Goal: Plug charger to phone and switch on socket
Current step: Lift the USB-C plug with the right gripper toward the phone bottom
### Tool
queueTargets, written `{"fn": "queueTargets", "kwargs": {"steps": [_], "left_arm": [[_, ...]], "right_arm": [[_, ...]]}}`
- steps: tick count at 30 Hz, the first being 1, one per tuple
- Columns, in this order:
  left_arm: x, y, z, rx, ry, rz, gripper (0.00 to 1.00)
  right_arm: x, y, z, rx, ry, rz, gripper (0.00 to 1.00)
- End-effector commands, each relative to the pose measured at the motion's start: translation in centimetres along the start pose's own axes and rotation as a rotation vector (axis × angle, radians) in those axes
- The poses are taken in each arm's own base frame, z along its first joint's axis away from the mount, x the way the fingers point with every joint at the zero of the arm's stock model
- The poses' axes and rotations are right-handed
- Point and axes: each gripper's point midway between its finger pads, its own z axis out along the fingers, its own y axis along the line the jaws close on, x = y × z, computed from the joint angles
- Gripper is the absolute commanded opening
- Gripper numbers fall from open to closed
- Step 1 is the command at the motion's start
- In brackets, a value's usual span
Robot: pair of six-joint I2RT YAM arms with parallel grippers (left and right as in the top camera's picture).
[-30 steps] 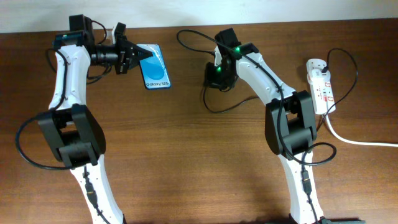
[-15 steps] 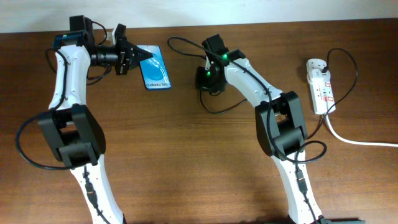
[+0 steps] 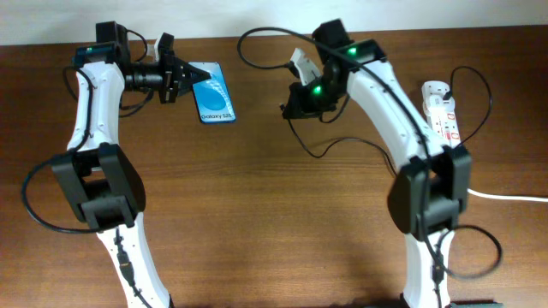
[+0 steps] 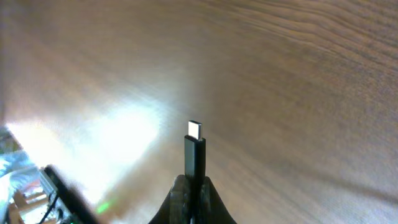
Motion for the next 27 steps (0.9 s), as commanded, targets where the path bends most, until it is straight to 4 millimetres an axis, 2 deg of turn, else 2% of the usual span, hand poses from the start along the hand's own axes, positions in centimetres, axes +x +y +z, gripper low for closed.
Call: {"fn": "queueTargets", "kwargs": {"steps": [1, 2, 4, 6, 9, 13, 16, 18, 20, 21, 23, 25, 27], "left_arm": [[0.7, -3.4, -0.6, 0.153, 0.035, 0.048, 0.00], [0.9, -3.7, -0.7, 0.172, 0.041, 0.055, 0.00], [1.3, -4.5, -0.8, 0.219, 0.054, 0.081, 0.00], [1.6, -5.5, -1.0, 0.282, 0.067, 0.114, 0.00], [2.5, -7.3, -0.8, 0.378, 0.098, 0.171, 0.00], [2.6, -7.4, -0.6, 0.378, 0.104, 0.173, 0.00], [2.7, -7.4, -0.5, 0.377, 0.104, 0.177, 0.00], [3.1, -7.6, 0.2, 0.376, 0.120, 0.180, 0.00], [3.8, -8.1, 1.4, 0.377, 0.149, 0.186, 0.00], [4.0, -8.2, 1.8, 0.378, 0.157, 0.196, 0.00], [4.0, -8.3, 1.9, 0.379, 0.159, 0.198, 0.00], [4.0, -8.3, 1.9, 0.379, 0.159, 0.198, 0.00], [4.0, -8.3, 1.9, 0.381, 0.159, 0.198, 0.00]], "right_arm": [[0.0, 4.1, -5.1, -0.033, -0.085, -0.110, 0.05], [0.2, 4.7, -6.0, -0.037, -0.095, -0.123, 0.04], [2.0, 6.4, -8.7, -0.044, -0.093, -0.151, 0.05], [3.3, 8.9, -10.7, -0.112, -0.103, -0.193, 0.04], [5.1, 11.4, -12.1, -0.218, -0.074, -0.210, 0.05], [6.7, 11.1, -12.0, -0.209, -0.059, -0.197, 0.05], [8.8, 10.7, -12.4, -0.180, -0.113, -0.173, 0.05], [9.8, 10.3, -11.7, -0.193, -0.154, -0.085, 0.05], [10.7, 9.2, -9.5, -0.221, -0.178, 0.044, 0.04], [10.9, 9.5, -7.6, -0.261, -0.184, 0.087, 0.04], [10.7, 11.7, -4.6, -0.328, -0.199, 0.085, 0.04], [9.9, 13.2, -3.5, -0.314, -0.244, 0.108, 0.04], [9.4, 13.7, -2.9, -0.283, -0.275, 0.192, 0.04]]}}
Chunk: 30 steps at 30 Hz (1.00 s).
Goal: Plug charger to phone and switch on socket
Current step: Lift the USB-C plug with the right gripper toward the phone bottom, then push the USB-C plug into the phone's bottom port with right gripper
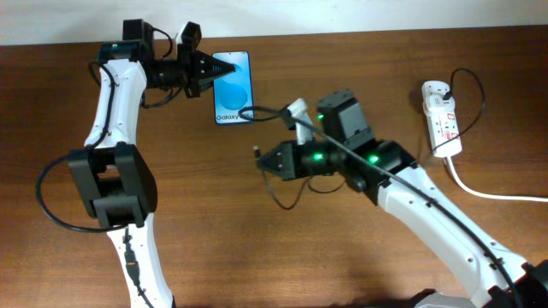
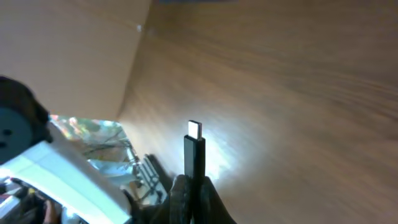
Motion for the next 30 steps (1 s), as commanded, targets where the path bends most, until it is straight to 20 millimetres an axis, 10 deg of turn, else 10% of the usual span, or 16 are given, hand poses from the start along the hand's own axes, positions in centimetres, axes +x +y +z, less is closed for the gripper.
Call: {"fn": "queueTargets", "kwargs": {"steps": [1, 10, 30], "left_arm": [[-0.1, -1.8, -0.4, 0.054, -0.001, 0.053, 0.00], [0.0, -1.8, -0.4, 0.054, -0.001, 0.067, 0.00], [0.4, -1.9, 0.5, 0.054, 0.019, 0.058, 0.00]], "right_arm": [[-0.7, 0.3, 0.7, 0.057, -0.076, 0.138, 0.04], [-2.3, 0.9, 4.8, 0.034, -0.142, 0.059, 0.04], [-4.9, -0.5, 3.6, 0.065, -0.235, 0.031, 0.04]]}}
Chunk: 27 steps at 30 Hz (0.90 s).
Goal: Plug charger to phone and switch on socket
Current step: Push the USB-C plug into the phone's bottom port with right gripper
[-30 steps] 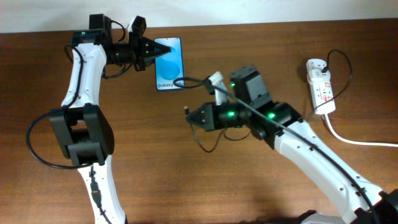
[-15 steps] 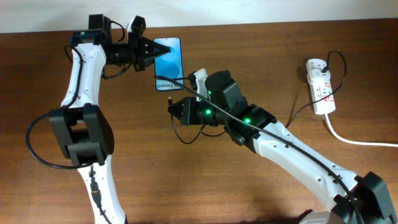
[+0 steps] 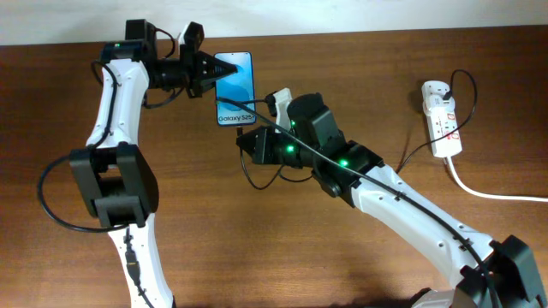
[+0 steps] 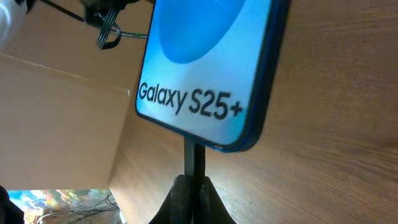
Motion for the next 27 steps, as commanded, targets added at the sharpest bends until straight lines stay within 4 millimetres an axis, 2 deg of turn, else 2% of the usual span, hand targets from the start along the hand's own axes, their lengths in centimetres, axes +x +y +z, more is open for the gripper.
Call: {"fn": "queueTargets", "kwargs": {"steps": [1, 7, 14, 20, 27], "left_arm": [[0.1, -1.8, 0.0, 0.052, 0.006, 0.044, 0.00], [0.0, -1.6, 0.0, 0.037, 0.003, 0.053, 0.00], [-0.3, -1.5, -0.1, 0.029, 0.000, 0.082, 0.00], [-0.1, -1.5, 0.3, 0.031, 0.008, 0.081, 0.00], [-0.1, -1.5, 0.3, 0.031, 0.008, 0.080, 0.00]], "right_arm": [[-0.4, -0.1, -0.1, 0.000, -0.014, -0.015, 0.04], [0.3, 1.0, -0.2, -0.061, 0.033, -0.021, 0.04], [0.9, 0.8, -0.2, -0.055, 0.059, -0.032, 0.04], [0.3, 0.5, -0.2, -0.039, 0.030, -0.038, 0.04], [-0.9, -1.1, -0.7, -0.004, 0.004, -0.004, 0.04]]}}
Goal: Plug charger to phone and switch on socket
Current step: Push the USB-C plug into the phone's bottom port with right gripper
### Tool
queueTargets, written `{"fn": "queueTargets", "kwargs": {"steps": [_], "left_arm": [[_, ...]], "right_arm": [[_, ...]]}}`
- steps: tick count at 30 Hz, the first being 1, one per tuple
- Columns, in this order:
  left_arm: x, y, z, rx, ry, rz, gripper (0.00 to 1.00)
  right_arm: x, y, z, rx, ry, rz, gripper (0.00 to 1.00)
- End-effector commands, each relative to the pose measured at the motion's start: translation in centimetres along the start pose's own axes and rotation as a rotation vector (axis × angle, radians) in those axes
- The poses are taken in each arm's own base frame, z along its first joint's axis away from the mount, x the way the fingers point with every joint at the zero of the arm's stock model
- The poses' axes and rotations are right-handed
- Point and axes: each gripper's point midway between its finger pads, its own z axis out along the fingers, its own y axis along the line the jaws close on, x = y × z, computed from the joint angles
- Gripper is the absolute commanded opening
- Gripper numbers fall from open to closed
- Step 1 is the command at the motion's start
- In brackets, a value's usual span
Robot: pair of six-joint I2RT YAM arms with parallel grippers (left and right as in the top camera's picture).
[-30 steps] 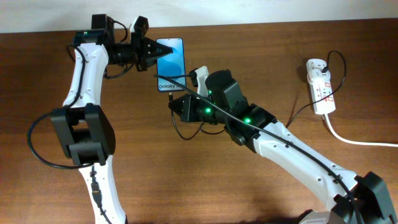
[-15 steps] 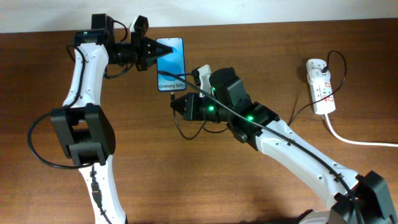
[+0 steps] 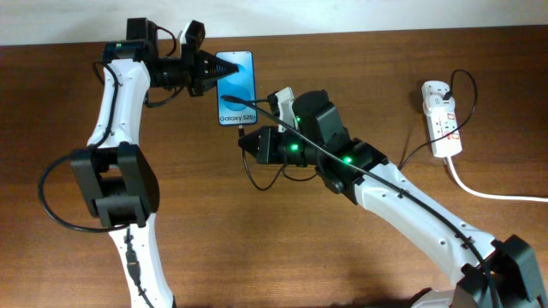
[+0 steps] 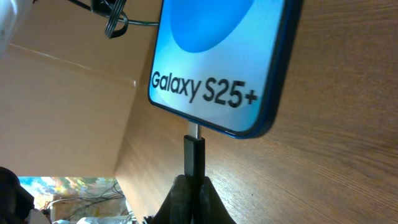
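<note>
The phone (image 3: 237, 85) lies at the back of the table, its blue screen reading "Galaxy S25+" (image 4: 214, 68). My left gripper (image 3: 208, 72) has its fingertips closed together on the phone's left edge. My right gripper (image 3: 247, 141) sits just in front of the phone's bottom edge. It is shut on the black USB-C plug (image 4: 194, 155). The plug's silver tip (image 4: 194, 130) shows just under the phone's bottom edge, lined up near its middle. The white socket strip (image 3: 443, 115) lies at the far right.
A black charger cable (image 3: 402, 158) runs from the strip under my right arm to the plug and loops on the table (image 3: 257, 184). A white mains lead (image 3: 492, 195) trails off right. A light wall (image 4: 68, 93) stands behind the table.
The plug has drawn back slightly: its silver tip, hidden at the phone's bottom edge before, now shows. The phone and the left gripper have hardly moved.
At first my right gripper held the plug up at the back centre, and my left was at the phone further left. The phone then lay further right and the plug was low over the table. Then the plug stood at the phone's bottom edge, where it remains.
</note>
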Motion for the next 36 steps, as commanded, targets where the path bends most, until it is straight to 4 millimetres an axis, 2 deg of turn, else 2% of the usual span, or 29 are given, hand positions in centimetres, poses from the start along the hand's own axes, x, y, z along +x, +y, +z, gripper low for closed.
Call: {"fn": "queueTargets", "kwargs": {"steps": [1, 11, 16, 25, 28, 33, 36], "left_arm": [[0.0, -1.6, 0.0, 0.039, 0.004, 0.042, 0.00], [0.0, -1.6, 0.0, 0.038, 0.004, 0.042, 0.00], [0.4, -1.7, 1.1, 0.042, 0.027, 0.044, 0.00], [0.5, -2.1, 1.2, 0.067, 0.033, 0.043, 0.00], [0.9, -2.2, 2.0, 0.069, 0.050, 0.044, 0.00], [0.9, -2.2, 2.1, 0.068, 0.052, 0.044, 0.00], [0.9, -2.2, 2.1, 0.069, 0.052, 0.044, 0.00]], "right_arm": [[-0.9, -0.9, -0.3, 0.026, -0.031, 0.004, 0.04], [-1.0, -0.8, -0.3, 0.021, -0.033, 0.039, 0.04], [-1.0, -0.8, -0.3, 0.020, -0.033, 0.046, 0.04], [-1.5, -0.5, -0.3, 0.009, -0.054, 0.035, 0.04], [-2.2, -0.4, -0.4, 0.002, -0.081, 0.032, 0.04], [-3.2, -0.2, -0.7, -0.014, -0.113, 0.042, 0.04], [-4.5, -1.3, -1.5, 0.000, -0.144, 0.057, 0.04]]}}
